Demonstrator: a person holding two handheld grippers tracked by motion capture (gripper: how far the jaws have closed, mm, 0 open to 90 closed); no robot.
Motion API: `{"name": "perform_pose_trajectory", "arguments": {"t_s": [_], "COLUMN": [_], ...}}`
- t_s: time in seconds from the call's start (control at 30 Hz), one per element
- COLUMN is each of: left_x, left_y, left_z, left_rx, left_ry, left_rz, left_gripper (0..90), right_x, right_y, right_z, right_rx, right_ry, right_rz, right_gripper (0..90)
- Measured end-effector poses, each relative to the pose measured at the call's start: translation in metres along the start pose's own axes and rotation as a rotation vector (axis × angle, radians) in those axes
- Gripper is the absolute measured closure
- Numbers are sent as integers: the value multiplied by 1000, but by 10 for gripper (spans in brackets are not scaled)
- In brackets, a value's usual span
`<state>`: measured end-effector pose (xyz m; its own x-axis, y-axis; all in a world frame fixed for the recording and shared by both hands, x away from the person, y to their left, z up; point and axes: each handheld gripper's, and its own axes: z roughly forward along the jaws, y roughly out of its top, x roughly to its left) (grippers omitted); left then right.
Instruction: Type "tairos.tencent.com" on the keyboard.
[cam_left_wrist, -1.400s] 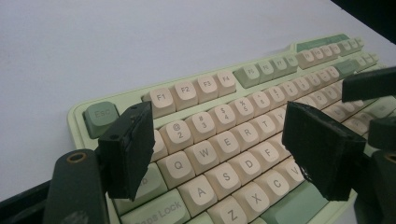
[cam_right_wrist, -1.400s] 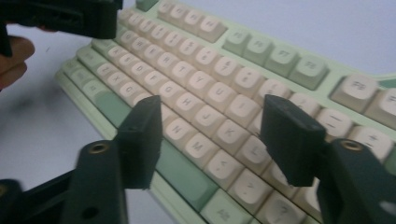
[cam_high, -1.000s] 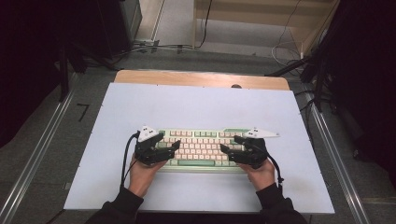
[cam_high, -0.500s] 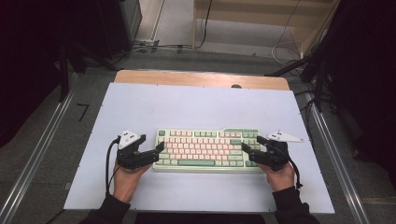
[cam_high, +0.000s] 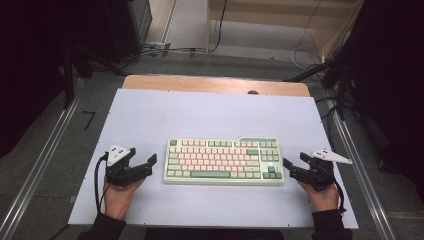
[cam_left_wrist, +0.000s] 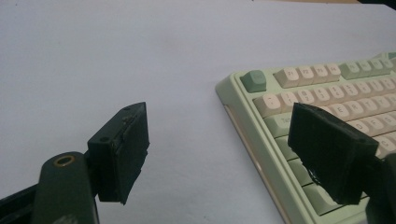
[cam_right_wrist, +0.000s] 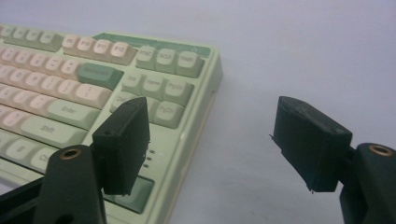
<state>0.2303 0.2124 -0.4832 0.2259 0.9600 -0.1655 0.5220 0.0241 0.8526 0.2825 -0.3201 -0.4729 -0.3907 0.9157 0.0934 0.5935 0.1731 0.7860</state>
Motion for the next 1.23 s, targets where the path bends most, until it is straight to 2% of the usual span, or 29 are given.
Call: {"name": "perform_pose_trajectory", "arguments": {"t_s": [0.6, 0.93, 1.23], "left_x": [23, 28, 32], "left_y": [-10, -11, -10], "left_z": [-9, -10, -6], "left_rx": [3, 2, -2], "left_ry": [80, 102, 131], "left_rz": [-60, -74, -89], "left_gripper": [207, 208, 208], "right_x": [-31, -49, -54], "right_y": [-18, -25, -27], "right_z": [-19, -25, -26], "right_rx": [5, 8, 2], "right_ry": [-81, -130, -143], "right_rz": [61, 109, 141], "right_gripper": [251, 251, 228]}}
